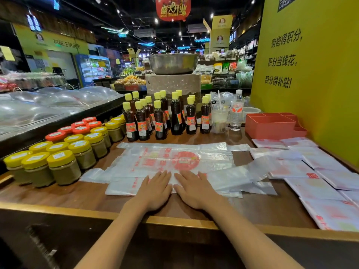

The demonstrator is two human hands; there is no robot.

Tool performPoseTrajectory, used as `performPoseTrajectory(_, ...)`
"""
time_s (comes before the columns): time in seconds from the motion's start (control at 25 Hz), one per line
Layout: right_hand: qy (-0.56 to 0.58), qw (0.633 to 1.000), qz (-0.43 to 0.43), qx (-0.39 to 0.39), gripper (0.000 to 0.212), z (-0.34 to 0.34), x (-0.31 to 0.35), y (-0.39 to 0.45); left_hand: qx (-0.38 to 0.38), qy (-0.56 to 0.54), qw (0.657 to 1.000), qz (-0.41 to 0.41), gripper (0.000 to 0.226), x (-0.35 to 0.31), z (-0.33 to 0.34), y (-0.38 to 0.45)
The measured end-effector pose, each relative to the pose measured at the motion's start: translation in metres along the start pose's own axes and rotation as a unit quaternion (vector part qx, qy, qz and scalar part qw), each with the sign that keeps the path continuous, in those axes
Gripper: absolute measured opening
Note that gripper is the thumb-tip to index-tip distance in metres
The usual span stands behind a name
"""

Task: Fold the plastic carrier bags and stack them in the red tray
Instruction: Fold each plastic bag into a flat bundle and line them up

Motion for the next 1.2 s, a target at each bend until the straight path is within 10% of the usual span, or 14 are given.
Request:
performPoseTrajectory(0.48,-0.007,0.987,0.133,0.088,0.066,0.006,-0.13,-0.034,0.0,0.015,0.996,-0.092,0.068,0.064,-0.029,-0.016)
performPoseTrajectory(0.84,0.003,0.973,0.208,-0.101,0.063,-0.003,-0.141,-0.041,-0.043,-0.018,0.998,-0.045,0.123,0.057,-0.033,-0.024)
performPoseTrajectory(1.2,0.044,0.986,0.1,-0.123,0.039,-0.019,-0.109,-0.043,-0.19,0.05,0.97,0.145,0.058,0.027,-0.045,-0.035)
Point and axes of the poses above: each hand's wrist, its own y-axis towards the middle knuckle, its own z-axis out of the palm, x = y × z, the point moved 3 cm from there along y, towards the middle knuckle, and after that the axes turned 14 degrees about -y, right-handed, at the moved point
